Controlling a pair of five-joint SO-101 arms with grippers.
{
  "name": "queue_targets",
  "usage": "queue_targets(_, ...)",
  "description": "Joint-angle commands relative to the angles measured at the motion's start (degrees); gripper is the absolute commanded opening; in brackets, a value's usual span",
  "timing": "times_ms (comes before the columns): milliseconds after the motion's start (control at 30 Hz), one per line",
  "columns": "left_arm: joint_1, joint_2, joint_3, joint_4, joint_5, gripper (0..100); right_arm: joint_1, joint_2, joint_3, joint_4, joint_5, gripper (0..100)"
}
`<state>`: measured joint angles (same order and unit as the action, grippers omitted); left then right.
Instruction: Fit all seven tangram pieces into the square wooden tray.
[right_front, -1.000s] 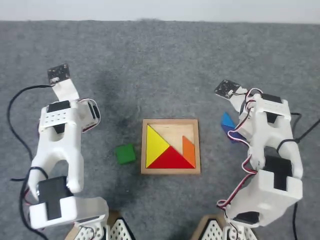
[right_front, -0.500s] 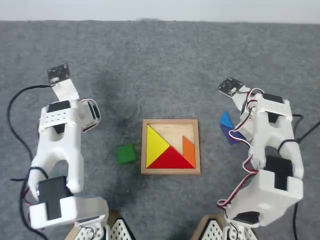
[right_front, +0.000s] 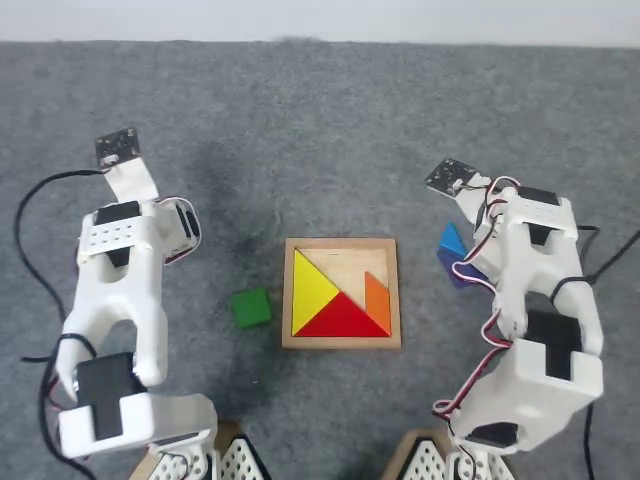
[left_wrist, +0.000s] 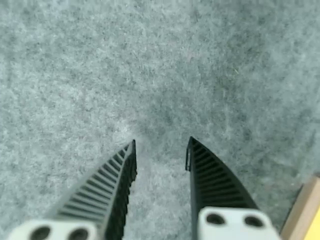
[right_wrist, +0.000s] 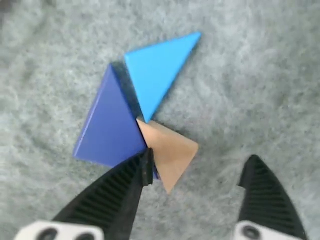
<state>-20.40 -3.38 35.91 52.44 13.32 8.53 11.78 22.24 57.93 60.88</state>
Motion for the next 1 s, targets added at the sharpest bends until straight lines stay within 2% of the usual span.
queue_targets(0, 0.35, -0.35, -0.31, -0.88, 0.7, 15, -1.89, 2.42, 0.35, 1.98, 2.2, 18.4)
queue_targets(200, 0.44, -0.35, -0.31, -0.88, 0.7, 15, -1.63, 2.95, -1.41, 6.02, -1.32, 4.5)
queue_targets(333, 0.44, -0.35, -0.31, -0.88, 0.7, 15, -1.63, 2.86, -1.58, 5.93, -4.92, 3.7)
queue_targets(467, 0.44, -0.35, -0.31, -0.88, 0.7, 15, -1.01, 1.63, -3.6, 6.11, -12.66, 3.7)
queue_targets(567, 0.44, -0.35, -0.31, -0.88, 0.7, 15, 0.57, -2.42, -5.27, 6.2, -19.25, 3.7)
queue_targets(667, 0.44, -0.35, -0.31, -0.88, 0.7, 15, 1.19, -7.87, -4.57, 7.78, -22.15, 4.3)
queue_targets(733, 0.44, -0.35, -0.31, -0.88, 0.7, 15, 0.57, -11.38, -3.52, 10.42, -21.89, 7.4)
queue_targets(967, 0.44, -0.35, -0.31, -0.88, 0.7, 15, -6.29, -14.81, -0.97, 14.29, -13.71, 25.5)
